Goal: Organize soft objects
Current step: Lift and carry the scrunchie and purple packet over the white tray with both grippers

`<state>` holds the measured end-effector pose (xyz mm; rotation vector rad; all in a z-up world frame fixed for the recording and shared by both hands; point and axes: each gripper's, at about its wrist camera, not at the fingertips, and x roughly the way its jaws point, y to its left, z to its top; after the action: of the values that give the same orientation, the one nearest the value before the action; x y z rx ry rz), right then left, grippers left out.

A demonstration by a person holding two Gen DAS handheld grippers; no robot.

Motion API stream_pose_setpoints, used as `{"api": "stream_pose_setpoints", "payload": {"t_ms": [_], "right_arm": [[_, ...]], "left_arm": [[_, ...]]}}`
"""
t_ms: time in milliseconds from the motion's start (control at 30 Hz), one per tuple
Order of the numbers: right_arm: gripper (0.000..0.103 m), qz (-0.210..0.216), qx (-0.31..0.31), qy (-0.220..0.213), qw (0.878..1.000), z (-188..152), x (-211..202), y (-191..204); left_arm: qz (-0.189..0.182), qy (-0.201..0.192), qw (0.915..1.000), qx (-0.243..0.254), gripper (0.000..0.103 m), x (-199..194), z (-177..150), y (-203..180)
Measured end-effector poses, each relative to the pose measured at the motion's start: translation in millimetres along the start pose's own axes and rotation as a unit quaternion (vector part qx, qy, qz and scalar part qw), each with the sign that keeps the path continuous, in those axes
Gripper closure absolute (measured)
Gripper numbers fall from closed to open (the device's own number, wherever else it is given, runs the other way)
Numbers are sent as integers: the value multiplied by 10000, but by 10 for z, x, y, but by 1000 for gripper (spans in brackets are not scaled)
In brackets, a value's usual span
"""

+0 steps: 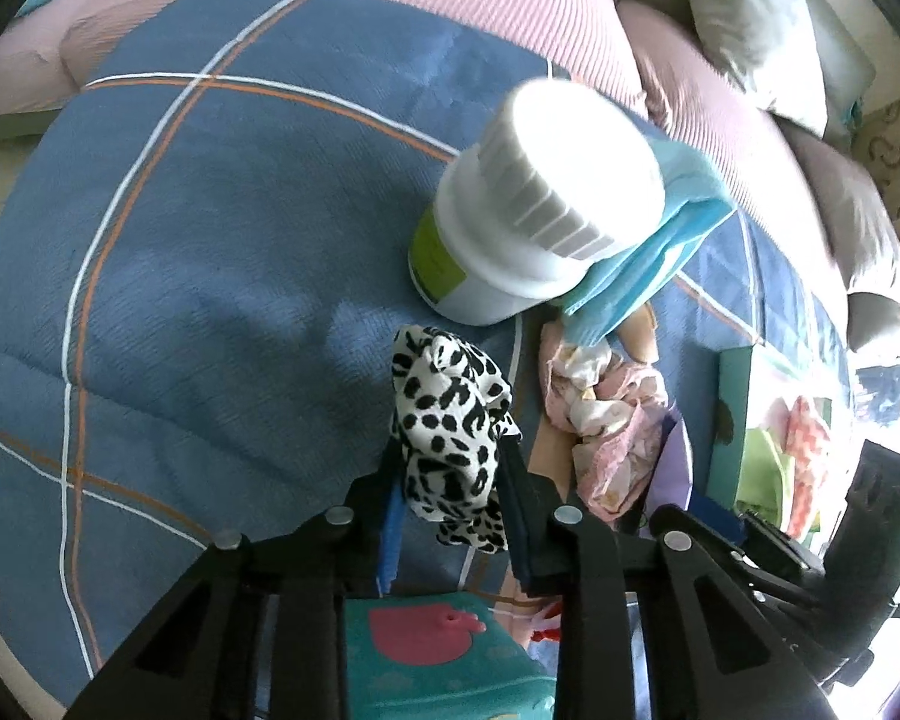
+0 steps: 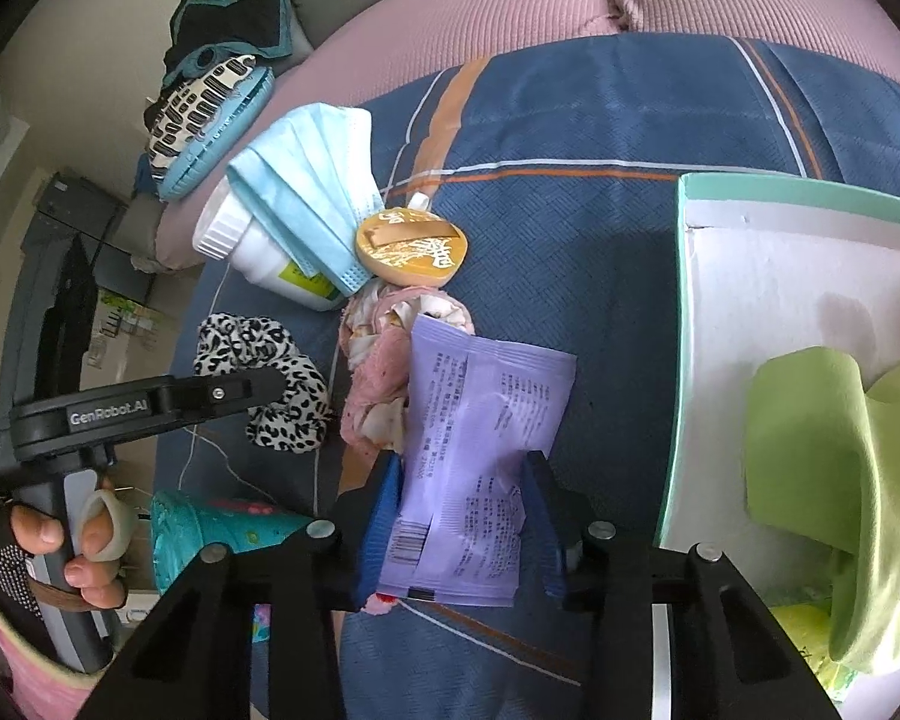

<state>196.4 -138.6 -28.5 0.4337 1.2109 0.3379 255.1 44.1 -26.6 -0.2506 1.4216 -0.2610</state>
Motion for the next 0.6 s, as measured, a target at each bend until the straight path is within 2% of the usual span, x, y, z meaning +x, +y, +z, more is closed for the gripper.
{"api": "stream_pose_setpoints", "payload": {"t_ms": [33,233,533,600], "right_arm": [[69,19,-21,-9,10000,-5,-4,19],[77,-70,-153,-221,9996,-64,-135,96],[80,30,-61,-495,9987,-131,-304,37],[80,87,-15,-551,9984,-147,-338,32]], "left_arm": [[-60,-78,9999,-56,74,-18,-72,7],[-258,-483,9982,-235,74,-301,-252,155],[-684,-908,9925,-444,74,-733,-446,318],[-795,-1007,9905,-501,74,-840,-368,452]]}}
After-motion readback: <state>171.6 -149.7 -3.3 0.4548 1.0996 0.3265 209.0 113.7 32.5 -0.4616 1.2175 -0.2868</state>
